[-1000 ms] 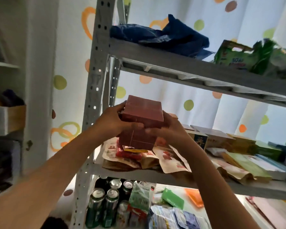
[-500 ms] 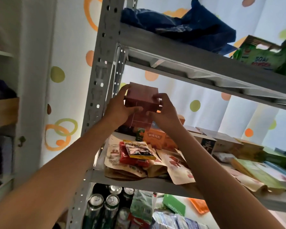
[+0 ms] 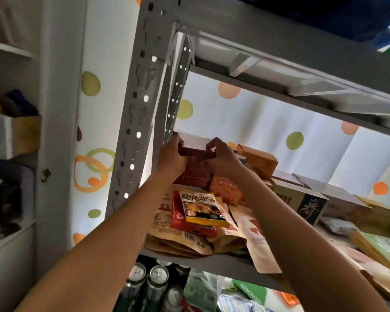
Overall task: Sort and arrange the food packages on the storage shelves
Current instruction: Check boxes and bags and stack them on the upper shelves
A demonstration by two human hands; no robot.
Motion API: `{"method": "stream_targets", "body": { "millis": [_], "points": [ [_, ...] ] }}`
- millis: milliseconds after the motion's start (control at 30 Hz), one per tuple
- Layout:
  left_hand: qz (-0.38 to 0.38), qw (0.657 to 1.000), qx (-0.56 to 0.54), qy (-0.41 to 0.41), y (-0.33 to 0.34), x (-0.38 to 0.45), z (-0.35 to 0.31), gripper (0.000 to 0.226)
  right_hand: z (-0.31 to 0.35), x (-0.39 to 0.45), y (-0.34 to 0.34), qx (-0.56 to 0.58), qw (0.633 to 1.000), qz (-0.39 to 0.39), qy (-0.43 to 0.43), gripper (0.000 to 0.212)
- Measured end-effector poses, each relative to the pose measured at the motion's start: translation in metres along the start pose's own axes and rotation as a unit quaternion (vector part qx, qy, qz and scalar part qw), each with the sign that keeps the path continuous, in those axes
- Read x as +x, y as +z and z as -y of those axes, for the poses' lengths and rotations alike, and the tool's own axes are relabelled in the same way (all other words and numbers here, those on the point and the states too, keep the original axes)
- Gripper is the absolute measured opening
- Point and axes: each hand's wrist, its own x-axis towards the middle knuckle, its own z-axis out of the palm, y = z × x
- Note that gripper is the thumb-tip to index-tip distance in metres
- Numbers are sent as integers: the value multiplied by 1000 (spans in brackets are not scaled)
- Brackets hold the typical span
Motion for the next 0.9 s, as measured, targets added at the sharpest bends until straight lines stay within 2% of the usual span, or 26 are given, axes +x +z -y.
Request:
{"method": "stream_targets", "body": {
  "millis": [167, 367, 467, 567, 633, 700, 800, 900],
  "points": [
    [50, 997, 54, -22, 10, 13, 7, 40, -18, 9, 12, -34, 999, 16, -3, 34],
    [67, 984, 164, 18, 21, 10, 14, 28, -35, 12, 17, -84, 995, 48, -27, 17],
    [66, 974, 212, 40, 21, 9, 9, 23, -34, 11, 1, -52, 997, 33, -36, 3],
    [90, 946, 300, 83, 22, 11, 4, 33, -39, 17, -13, -46, 995, -84, -21, 17],
    [121, 933, 320, 109, 22, 10, 1, 43, -45, 21, -22, -94, 987, -128, -5, 13],
    [156, 926, 318, 130, 20, 6, -1, 48, -58, 24, -27, -134, 984, -119, 14, 26],
    [177, 903, 358, 159, 16, -1, -8, 44, -75, 25, -29, -164, 984, -35, 65, 54],
    [195, 893, 370, 168, 12, 0, -12, 44, -80, 24, -30, -148, 986, -4, 82, 51]
  ]
}}
